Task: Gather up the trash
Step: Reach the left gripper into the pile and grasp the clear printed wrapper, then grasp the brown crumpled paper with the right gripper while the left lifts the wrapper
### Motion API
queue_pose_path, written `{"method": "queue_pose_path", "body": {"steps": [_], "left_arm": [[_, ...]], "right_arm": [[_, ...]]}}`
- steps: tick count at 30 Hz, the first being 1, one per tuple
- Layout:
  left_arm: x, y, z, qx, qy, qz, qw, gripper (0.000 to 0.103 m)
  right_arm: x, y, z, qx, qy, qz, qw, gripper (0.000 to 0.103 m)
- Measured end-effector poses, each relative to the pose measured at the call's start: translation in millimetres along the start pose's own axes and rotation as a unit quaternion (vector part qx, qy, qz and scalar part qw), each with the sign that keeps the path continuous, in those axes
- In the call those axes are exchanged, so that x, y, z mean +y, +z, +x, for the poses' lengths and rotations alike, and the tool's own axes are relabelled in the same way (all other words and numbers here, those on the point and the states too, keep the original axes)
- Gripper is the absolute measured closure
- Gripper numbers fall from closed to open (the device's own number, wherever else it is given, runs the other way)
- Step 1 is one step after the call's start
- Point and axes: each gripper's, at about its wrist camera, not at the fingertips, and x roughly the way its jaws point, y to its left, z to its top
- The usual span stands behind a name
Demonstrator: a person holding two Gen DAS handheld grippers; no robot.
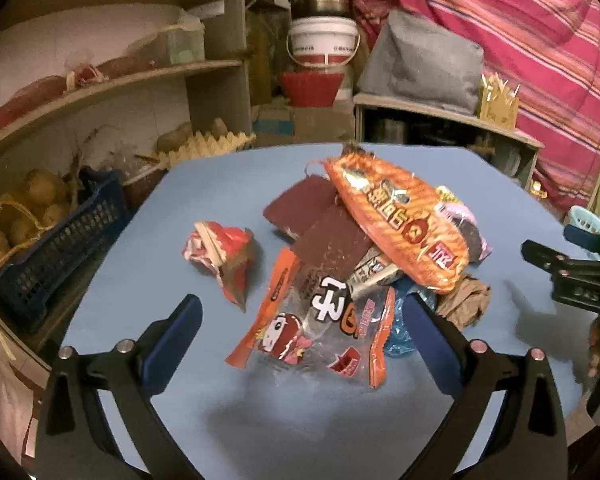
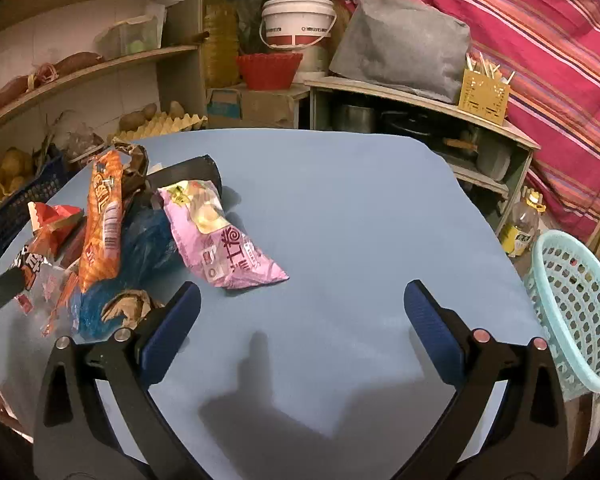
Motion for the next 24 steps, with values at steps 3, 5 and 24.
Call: {"method": "queue_pose_path", "body": {"steps": [3,5,24], "left_arm": [[-0.8,0.5,8.5,0.015,0.001,0.002,0.9999,0.028],[1.5,-1.1,15.3,0.036,-0.008,-0.003,0.9993,0.057],[28.7,-6.4,-9.2,0.023,0.0,-0.05,0.9985,0.092]], "right_arm": [[0.4,-2.1,-3.9,-0.006,-0.002,-0.003,1.0,0.004],[3.3,-3.0,-5.7,-0.01,-0.005,-0.009,1.0,0.004],[59.8,-13.5,-6.7,0.007,0.043,-0.048,0.998,0.004]]}}
